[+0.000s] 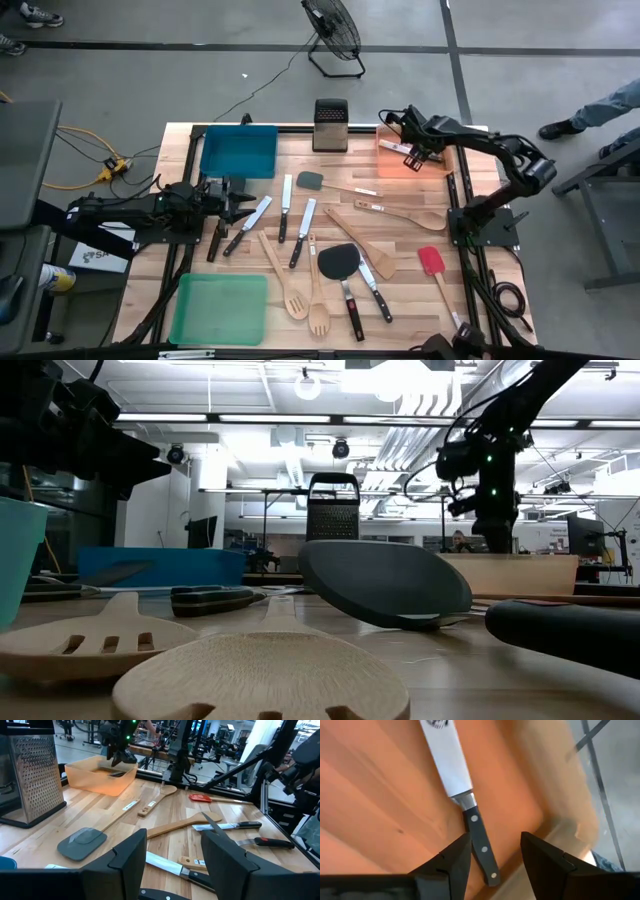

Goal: Pick & Place Kitchen Items
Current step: Put the wooden spoon into the blue bin

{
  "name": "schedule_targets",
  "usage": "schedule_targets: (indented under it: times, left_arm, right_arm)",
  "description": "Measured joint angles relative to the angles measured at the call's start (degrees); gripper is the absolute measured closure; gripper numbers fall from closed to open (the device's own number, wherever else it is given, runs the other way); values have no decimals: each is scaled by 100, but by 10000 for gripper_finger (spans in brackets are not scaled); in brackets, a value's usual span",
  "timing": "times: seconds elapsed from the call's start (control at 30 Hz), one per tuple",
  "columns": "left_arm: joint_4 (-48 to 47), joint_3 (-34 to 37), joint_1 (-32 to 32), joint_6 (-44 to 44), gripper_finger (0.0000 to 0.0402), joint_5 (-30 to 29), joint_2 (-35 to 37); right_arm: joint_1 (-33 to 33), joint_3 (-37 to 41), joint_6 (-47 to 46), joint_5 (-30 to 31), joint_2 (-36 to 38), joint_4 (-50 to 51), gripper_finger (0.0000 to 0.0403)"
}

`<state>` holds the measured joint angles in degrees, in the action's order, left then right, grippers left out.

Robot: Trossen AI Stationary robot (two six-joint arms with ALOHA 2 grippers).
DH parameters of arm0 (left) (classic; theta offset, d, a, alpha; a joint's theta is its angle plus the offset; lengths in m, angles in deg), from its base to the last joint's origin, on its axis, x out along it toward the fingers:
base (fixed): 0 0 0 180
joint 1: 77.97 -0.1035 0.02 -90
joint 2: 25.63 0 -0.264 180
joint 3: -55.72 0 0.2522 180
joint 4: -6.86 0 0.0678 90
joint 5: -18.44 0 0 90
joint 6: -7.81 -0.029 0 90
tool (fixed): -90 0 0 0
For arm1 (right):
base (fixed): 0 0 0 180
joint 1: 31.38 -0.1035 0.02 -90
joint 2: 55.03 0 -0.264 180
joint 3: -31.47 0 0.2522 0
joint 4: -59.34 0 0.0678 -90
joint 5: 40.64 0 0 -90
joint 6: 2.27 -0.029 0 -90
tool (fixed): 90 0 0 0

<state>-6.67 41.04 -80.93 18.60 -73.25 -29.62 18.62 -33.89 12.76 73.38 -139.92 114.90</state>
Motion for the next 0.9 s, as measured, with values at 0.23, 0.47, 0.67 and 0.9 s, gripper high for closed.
schedule_targets:
  times: [0.23, 0.47, 0.67, 0.9]
  left_arm:
    - [1, 0, -2, 2, 216, 2, -1]
    - [1, 0, 0, 1, 216, 0, -1]
    - [2, 0, 0, 0, 216, 0, 0]
    - [0, 0, -2, 2, 216, 0, -1]
  right_arm:
    - [-1, 0, -185, -756, 725, 324, 201]
    - [-287, -2, -15, -1936, 1367, 1120, 155]
    - [-843, -2, 53, -2375, 1653, 1633, 139]
    - [-1628, -2, -468, -2446, 1598, 1781, 147]
